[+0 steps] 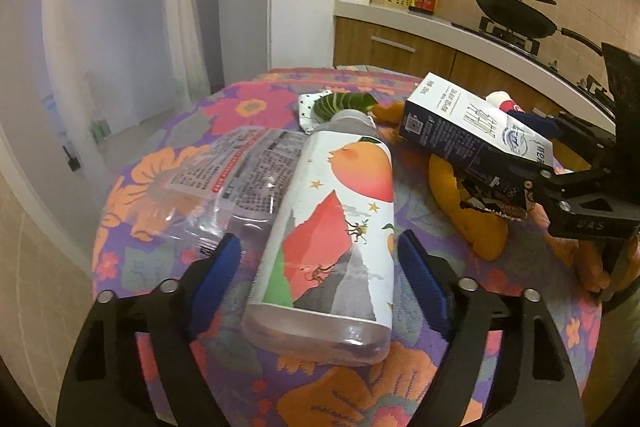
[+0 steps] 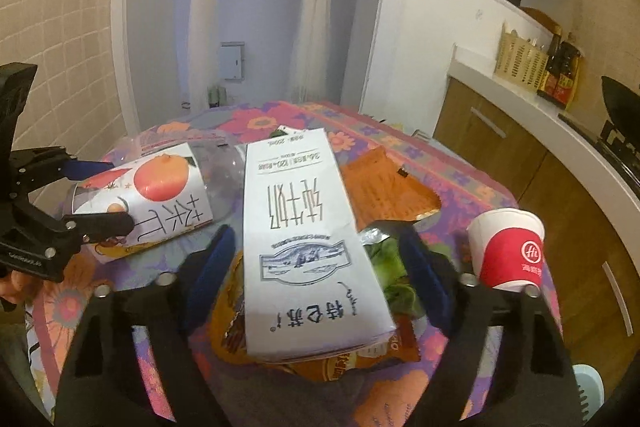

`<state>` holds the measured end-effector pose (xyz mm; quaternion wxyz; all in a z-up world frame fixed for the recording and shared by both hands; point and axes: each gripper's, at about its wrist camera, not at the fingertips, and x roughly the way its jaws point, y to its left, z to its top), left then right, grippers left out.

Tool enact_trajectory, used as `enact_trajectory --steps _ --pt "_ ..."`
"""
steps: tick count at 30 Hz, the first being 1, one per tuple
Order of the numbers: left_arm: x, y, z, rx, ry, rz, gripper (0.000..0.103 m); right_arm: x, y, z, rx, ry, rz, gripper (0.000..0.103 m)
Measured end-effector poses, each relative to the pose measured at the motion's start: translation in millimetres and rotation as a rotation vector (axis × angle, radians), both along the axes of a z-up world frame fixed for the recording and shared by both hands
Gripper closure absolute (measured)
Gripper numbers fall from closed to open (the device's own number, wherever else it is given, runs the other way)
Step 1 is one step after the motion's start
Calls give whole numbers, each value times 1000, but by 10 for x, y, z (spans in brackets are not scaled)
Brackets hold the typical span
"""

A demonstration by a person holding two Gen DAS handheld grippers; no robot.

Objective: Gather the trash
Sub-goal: 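Grasp the white milk carton with the right tool while the left tool grasps the clear bottle, then carry carton and bottle over the blue wastebasket and open both tools to drop them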

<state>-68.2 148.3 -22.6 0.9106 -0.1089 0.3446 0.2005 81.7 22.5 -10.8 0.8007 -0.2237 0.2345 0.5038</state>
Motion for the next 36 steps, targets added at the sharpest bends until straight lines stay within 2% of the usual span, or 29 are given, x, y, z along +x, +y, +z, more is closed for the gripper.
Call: enact_trajectory --steps 2,5,12,18,22,30,36 --pt "17 -7 -7 -4 3 -3 36 -12 32 -30 -22 2 5 47" --pt "32 -42 -2 5 6 -5 39 -53 44 -51 -37 -15 -1 52" --pt "-78 -153 95 43 -50 -15 44 -105 -111 14 12 -6 -30 53" --pt "-182 -188 209 -9 -124 -30 45 -127 -408 176 86 8 -74 53" --pt "-187 -272 296 -12 -156 -46 45 -119 -601 270 123 7 -103 54" --pt "-16 -597 599 7 -231 -122 45 -33 -1278 421 217 -2 -243 54" --pt "431 -1121 790 29 -257 -259 45 168 -2006 374 241 10 -426 54"
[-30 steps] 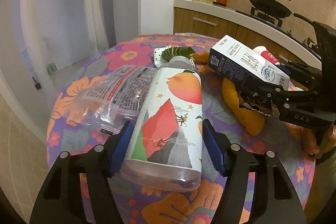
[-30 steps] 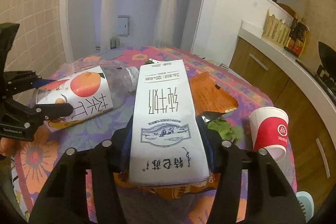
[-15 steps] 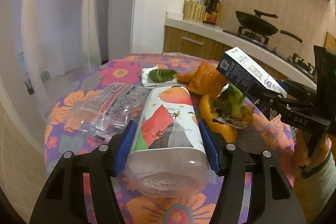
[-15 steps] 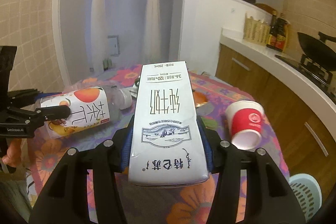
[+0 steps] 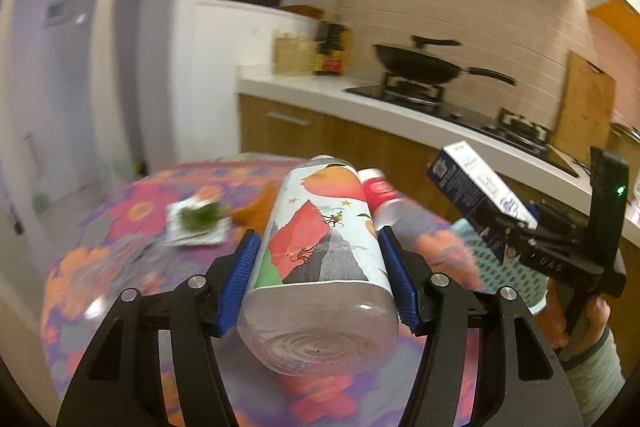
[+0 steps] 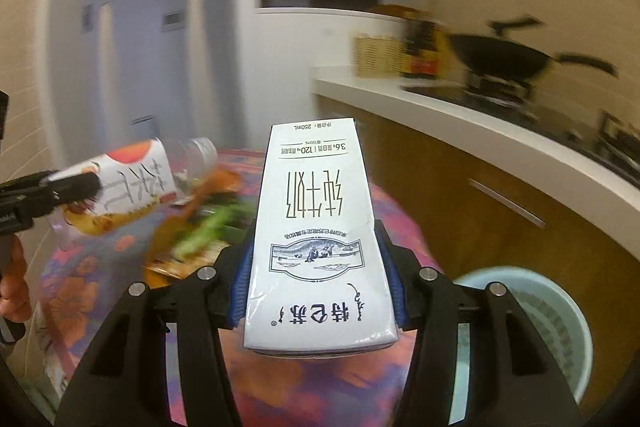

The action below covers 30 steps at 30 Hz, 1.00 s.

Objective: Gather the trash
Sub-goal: 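Carry carton and bottle over the blue wastebasket and open both tools to drop them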

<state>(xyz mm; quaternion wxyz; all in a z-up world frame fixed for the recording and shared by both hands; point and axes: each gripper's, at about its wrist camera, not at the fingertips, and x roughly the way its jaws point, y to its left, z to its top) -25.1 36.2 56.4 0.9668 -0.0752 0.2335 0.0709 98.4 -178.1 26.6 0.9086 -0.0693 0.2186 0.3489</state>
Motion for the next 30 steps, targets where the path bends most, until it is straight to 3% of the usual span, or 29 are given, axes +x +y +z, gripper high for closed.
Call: enact_trajectory --steps 6,10,17,21,24,30 --pt "507 -601 -1 5 18 -144 45 249 -802 -291 15 142 -226 54" --pt "981 -1101 -131 24 81 -252 45 430 -1158 -606 -22 269 -369 54" --pt "1676 -1611 -492 -34 224 -371 45 760 -1488 -1110 -42 538 -479 54" --pt "2008 -1762 -697 -63 314 -395 45 869 -1561 -1316 -65 626 -530 53" --pt "2186 -1808 -827 -82 366 -394 45 947 -1549 -1356 -65 663 -542 53" --pt "2331 -1904 -1009 -72 409 -388 44 939 -1591 -1286 -66 648 -550 53"
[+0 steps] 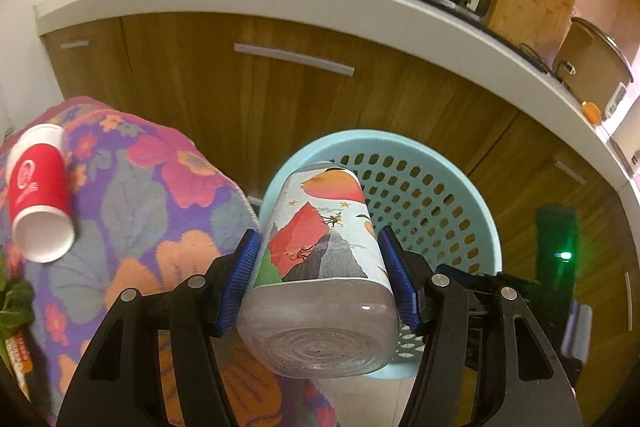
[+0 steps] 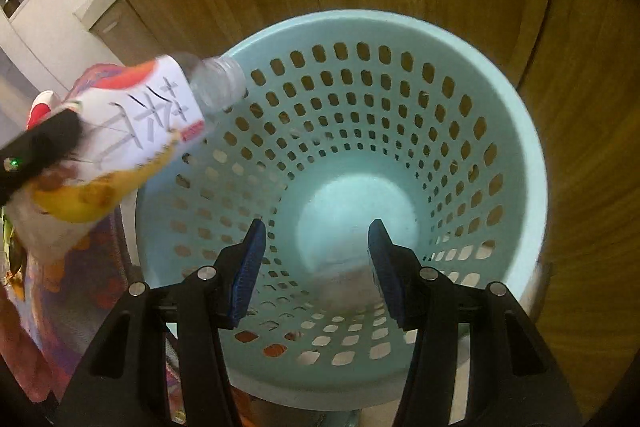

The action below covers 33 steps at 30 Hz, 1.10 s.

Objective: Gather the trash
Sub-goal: 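Carry carton and bottle over the blue wastebasket and open both tools to drop them, then grasp the red paper cup with the right tool while the left tool grasps the plastic bag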

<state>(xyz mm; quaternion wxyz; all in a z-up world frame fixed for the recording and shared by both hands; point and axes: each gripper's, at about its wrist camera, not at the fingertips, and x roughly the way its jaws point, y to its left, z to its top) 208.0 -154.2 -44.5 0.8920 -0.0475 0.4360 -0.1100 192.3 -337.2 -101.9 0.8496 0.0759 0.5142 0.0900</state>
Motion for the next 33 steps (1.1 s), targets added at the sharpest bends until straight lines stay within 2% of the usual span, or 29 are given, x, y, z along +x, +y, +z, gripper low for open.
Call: enact_trajectory --steps 5,8,16,22,26,30,33 --pt "124 -180 -126 56 42 -14 44 -77 -102 100 4 -28 -25 53" --pt "161 -215 -172 48 69 -28 45 -149 -179 185 -10 -49 -52 53" --pt "64 -189 -140 42 53 -26 44 -286 -311 366 -11 -97 -84 53" --pt "-154 -84 -9 32 7 -22 44 -383 -337 541 -7 -139 -89 53" --pt "-322 70 106 -5 -21 -7 44 -447 -292 644 -14 -162 -86 53" --pt "-532 247 239 -10 -64 15 44 -510 -179 738 -15 -180 -64 53" --pt "-698 402 349 -42 -92 26 42 -546 -37 814 -26 -208 -39 53"
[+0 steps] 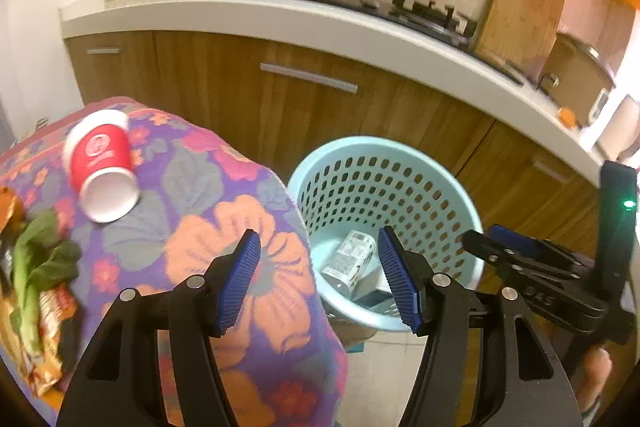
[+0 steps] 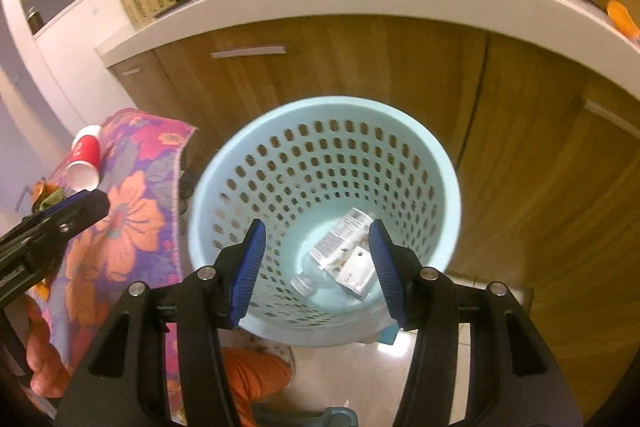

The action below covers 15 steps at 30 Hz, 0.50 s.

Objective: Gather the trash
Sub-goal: 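Grasp the red paper cup with the right tool while the left tool grasps the plastic bag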

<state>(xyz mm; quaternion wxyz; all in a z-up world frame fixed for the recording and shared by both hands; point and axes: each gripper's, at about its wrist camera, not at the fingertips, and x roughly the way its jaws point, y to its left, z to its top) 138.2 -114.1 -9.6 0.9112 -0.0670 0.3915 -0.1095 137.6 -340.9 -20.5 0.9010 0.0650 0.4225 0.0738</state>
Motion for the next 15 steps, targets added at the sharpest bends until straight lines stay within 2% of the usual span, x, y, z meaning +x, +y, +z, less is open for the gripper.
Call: enact_trajectory --steps 5,9,15 --pt "-287 295 195 -12 -68 59 32 -112 332 195 -20 -84 69 53" --pt "-565 617 358 -11 -136 134 21 -250 742 384 -34 -160 169 53" --pt "-1078 1215 595 66 -226 273 21 -494 1428 577 -34 -255 341 53"
